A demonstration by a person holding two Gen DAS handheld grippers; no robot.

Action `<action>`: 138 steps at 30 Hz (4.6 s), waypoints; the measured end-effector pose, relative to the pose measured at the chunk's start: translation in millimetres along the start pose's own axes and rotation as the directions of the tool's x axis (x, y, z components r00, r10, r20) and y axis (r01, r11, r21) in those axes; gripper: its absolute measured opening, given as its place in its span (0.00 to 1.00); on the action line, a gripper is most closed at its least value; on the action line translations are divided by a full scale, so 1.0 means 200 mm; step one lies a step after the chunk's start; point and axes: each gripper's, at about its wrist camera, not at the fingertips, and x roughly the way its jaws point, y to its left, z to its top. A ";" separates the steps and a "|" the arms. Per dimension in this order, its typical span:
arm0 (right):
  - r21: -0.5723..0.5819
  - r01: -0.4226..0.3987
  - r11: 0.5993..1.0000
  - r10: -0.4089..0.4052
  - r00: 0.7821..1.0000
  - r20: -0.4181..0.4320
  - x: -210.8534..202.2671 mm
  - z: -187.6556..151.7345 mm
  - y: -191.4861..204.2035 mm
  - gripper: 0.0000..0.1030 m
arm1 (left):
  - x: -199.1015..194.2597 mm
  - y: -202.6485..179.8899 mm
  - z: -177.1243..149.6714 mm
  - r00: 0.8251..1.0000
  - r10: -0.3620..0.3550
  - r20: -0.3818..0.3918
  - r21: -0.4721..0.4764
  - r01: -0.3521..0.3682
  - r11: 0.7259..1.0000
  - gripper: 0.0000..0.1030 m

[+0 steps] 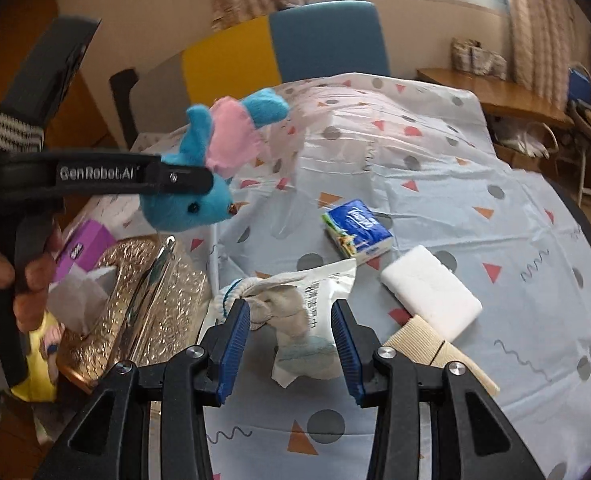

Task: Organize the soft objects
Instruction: 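Reach the right gripper to the white knit glove, then drop the bunny into the gold tray with left while right grasps the glove, then carry the white knit glove into the gold tray and open the right gripper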

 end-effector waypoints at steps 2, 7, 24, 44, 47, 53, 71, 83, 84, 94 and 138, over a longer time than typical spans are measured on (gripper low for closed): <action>-0.141 0.016 0.990 -0.020 0.999 -0.032 0.03 0.04 0.07 0.42 | -0.05 0.02 0.00 1.000 -0.002 0.013 0.005 0.002 1.000 0.46; -0.445 -0.031 0.895 -0.044 0.987 -0.157 0.17 0.11 0.25 0.48 | -0.12 0.05 0.03 1.000 -0.017 0.025 -0.004 0.017 1.000 0.46; -0.436 -0.040 0.899 -0.093 0.955 -0.280 0.54 0.00 0.34 0.17 | -0.21 0.47 0.07 0.998 -0.019 0.061 -0.225 0.032 0.974 0.46; -0.180 0.049 0.982 -0.097 0.958 -0.268 0.34 -0.22 0.21 0.17 | -0.65 1.41 -0.60 0.956 0.277 0.101 -0.552 -0.178 0.814 0.48; -0.185 0.071 0.980 -0.119 0.958 -0.262 0.32 -0.24 0.22 0.17 | -0.66 1.50 -0.85 0.957 0.285 0.055 -0.600 -0.197 0.775 0.48; -0.192 0.099 0.976 -0.147 0.955 -0.258 0.32 -0.27 0.24 0.18 | -0.61 1.53 -1.24 0.977 0.212 0.000 -0.677 -0.156 0.719 0.48; -0.207 0.122 0.971 -0.170 0.957 -0.234 0.34 -0.28 0.24 0.18 | -0.65 1.47 -1.34 0.925 0.380 -0.025 -0.672 -0.297 0.679 0.73; -0.210 0.124 0.970 -0.172 0.959 -0.226 0.33 -0.28 0.24 0.18 | -0.83 1.15 -1.37 0.872 0.481 0.092 -0.554 -0.357 0.752 0.75; -0.209 0.124 0.970 -0.172 0.959 -0.226 0.33 -0.28 0.24 0.18 | -0.84 1.13 -1.37 0.870 0.483 0.098 -0.544 -0.359 0.758 0.77; -0.144 0.111 0.983 -0.142 0.964 -0.224 0.34 -0.25 0.20 0.17 | -0.86 1.00 -1.38 0.861 0.497 0.109 -0.482 -0.392 0.784 0.81; -0.388 -0.397 0.832 0.316 0.913 -0.257 0.24 -0.01 1.74 0.15 | -0.95 1.25 -1.62 0.841 0.540 0.036 -0.584 -0.421 0.694 0.81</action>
